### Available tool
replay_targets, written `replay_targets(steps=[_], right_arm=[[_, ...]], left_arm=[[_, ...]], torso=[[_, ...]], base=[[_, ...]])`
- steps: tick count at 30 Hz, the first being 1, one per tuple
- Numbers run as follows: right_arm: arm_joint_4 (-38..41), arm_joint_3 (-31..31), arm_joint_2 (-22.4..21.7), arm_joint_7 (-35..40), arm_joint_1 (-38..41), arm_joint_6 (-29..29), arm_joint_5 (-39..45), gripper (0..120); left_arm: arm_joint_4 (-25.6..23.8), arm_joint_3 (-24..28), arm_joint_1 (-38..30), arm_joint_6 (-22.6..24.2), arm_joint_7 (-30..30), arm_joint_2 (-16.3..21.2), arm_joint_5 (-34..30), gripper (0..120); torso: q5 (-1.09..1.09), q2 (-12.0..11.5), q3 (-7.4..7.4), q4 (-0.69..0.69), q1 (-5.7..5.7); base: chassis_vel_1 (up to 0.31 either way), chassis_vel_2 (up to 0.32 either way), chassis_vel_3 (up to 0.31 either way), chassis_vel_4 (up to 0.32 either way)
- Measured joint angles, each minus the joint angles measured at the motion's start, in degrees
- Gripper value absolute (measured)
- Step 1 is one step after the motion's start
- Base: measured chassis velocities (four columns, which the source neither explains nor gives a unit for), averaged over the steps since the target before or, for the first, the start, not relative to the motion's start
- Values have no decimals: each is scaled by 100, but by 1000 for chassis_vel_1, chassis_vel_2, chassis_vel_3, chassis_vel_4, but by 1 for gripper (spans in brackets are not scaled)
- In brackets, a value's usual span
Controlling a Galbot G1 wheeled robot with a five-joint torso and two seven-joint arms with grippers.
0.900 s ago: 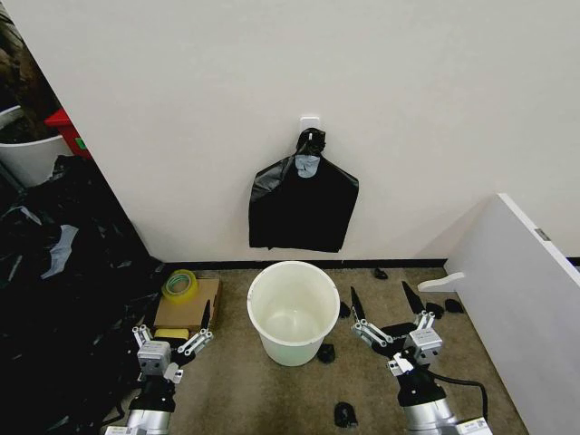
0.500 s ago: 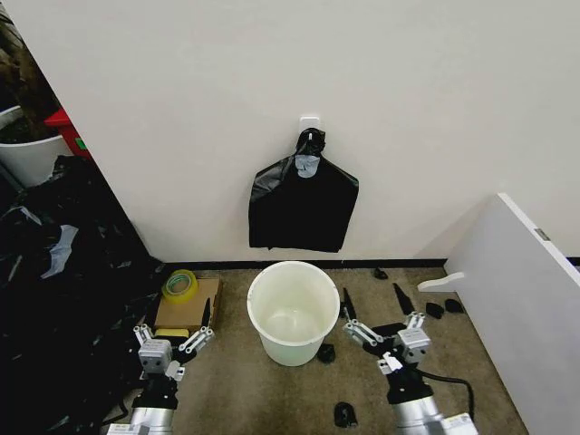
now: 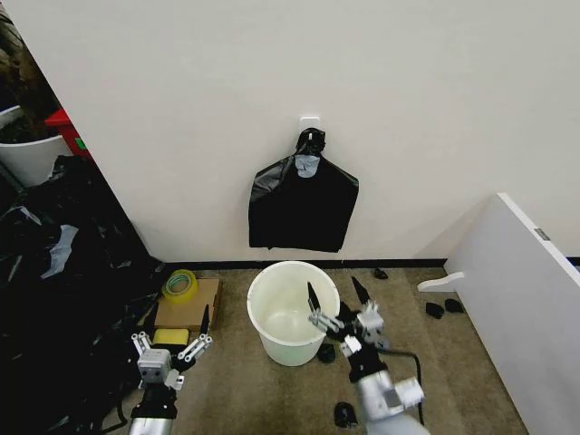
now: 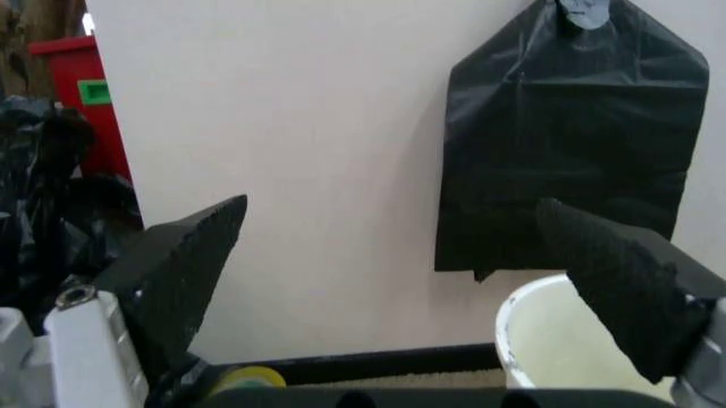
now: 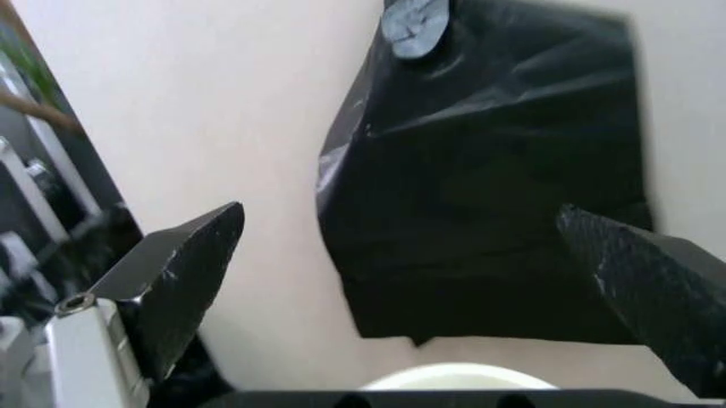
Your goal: Place the garbage bag over the trash bin.
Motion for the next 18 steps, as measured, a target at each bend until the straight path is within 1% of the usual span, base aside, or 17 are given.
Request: replay_targets(steps=[4, 5, 8, 9, 12, 13, 18], right_arm=[[-576, -295, -136, 217, 1172, -387, 1014, 100], [-576, -295, -136, 217, 1172, -387, 1014, 100], [-1060, -418, -128, 299, 1996, -532, 1493, 100], [-1060, -418, -128, 299, 1996, -532, 1493, 100], [-1662, -442, -105, 381, 2636, -554, 1652, 100], [-1662, -442, -105, 381, 2636, -554, 1652, 100], [-2097, -487, -110, 482, 3175, -567, 1740, 100]], left_arm=[[1, -11, 83, -33, 3, -111, 117, 100], [1, -11, 83, -33, 3, -111, 117, 100], [-1, -42, 134, -57, 3, -193, 175, 100], [-1, -42, 134, -57, 3, -193, 175, 100], [31, -63, 175, -84, 1, -243, 205, 100], [31, -63, 175, -84, 1, -243, 205, 100], [141, -67, 113, -108, 0, -291, 216, 99]], torso=[[0, 0, 0, 0, 0], [0, 0, 0, 0, 0], [0, -3, 1, 1, 0], [0, -3, 1, 1, 0], [0, -3, 1, 0, 1], [0, -3, 1, 0, 1], [0, -3, 1, 0, 0]], base=[[0, 0, 0, 0], [0, 0, 0, 0], [0, 0, 0, 0], [0, 0, 0, 0], [0, 0, 0, 0], [0, 0, 0, 0], [0, 0, 0, 0]])
